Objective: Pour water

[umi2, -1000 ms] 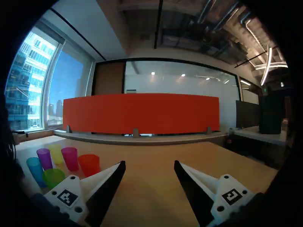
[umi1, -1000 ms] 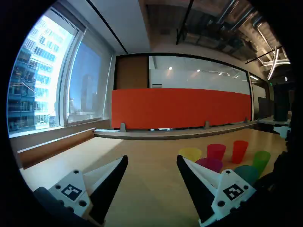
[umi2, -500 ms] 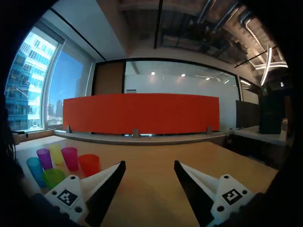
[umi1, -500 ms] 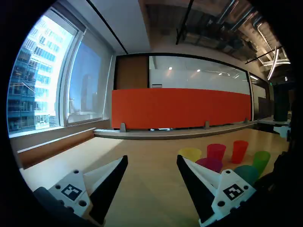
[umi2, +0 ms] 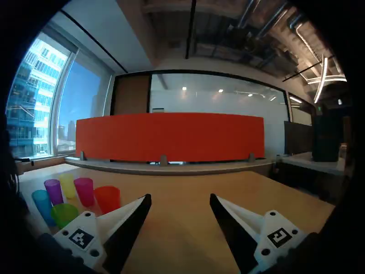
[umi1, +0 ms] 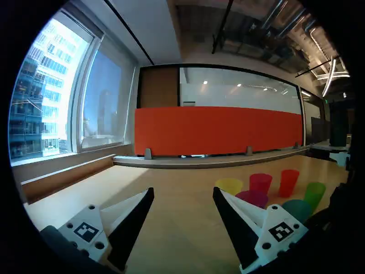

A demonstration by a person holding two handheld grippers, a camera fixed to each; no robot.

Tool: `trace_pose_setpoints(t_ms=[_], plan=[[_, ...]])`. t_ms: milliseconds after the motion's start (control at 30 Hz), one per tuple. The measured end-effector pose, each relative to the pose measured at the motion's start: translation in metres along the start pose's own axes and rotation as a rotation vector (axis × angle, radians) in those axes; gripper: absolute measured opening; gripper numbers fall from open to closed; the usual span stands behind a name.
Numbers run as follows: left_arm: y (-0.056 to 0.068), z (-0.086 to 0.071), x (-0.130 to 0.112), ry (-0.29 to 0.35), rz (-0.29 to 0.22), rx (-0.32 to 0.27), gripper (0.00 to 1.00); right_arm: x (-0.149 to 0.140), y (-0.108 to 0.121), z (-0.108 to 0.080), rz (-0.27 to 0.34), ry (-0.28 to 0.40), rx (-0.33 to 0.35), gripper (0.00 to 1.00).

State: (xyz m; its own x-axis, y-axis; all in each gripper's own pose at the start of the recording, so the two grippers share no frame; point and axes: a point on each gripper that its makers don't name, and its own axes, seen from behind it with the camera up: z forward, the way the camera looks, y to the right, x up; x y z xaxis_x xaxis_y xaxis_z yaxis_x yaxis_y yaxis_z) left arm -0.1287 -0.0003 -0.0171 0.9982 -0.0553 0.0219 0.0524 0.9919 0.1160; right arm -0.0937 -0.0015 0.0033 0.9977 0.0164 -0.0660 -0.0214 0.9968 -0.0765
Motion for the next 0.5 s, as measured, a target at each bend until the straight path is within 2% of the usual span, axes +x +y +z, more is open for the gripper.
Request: trace_pose_setpoints(t_ms=[500], plan=[[0.0001, -0.0003, -0.0019, 0.0, -0.003, 0.0, 0.96, -0.0003, 0.0005, 0.0005, 0.0, 0.0, 0.0, 0.99]])
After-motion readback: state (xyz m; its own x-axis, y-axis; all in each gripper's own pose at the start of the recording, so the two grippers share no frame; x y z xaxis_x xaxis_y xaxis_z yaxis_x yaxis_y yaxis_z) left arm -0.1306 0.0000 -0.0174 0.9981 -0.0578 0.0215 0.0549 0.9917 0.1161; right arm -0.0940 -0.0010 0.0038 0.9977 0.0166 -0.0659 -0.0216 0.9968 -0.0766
